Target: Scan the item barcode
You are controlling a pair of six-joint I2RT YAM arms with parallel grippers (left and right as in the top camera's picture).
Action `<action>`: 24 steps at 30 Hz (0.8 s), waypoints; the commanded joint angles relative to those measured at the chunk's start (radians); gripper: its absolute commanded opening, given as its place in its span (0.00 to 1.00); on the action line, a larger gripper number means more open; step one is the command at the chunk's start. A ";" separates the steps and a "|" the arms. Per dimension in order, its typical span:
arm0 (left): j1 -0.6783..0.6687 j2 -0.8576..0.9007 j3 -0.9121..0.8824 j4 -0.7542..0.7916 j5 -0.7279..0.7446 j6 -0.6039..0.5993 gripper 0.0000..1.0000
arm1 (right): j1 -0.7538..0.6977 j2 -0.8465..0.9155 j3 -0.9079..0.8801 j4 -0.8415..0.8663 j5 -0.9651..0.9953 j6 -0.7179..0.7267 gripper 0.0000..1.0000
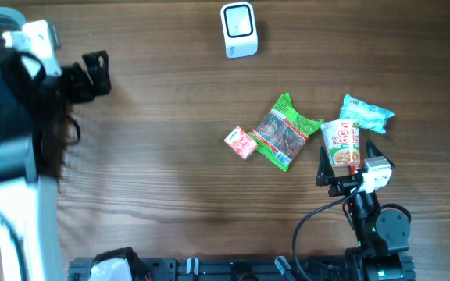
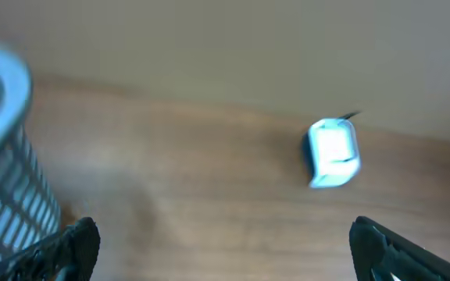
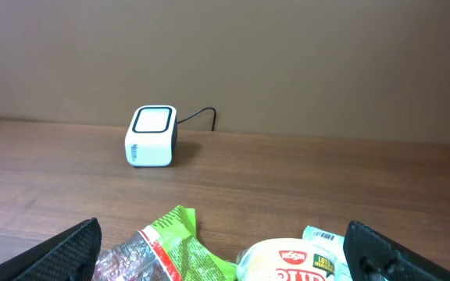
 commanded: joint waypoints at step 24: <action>-0.213 -1.131 -0.974 0.708 0.020 0.004 1.00 | -0.004 -0.010 -0.001 0.003 0.009 0.012 1.00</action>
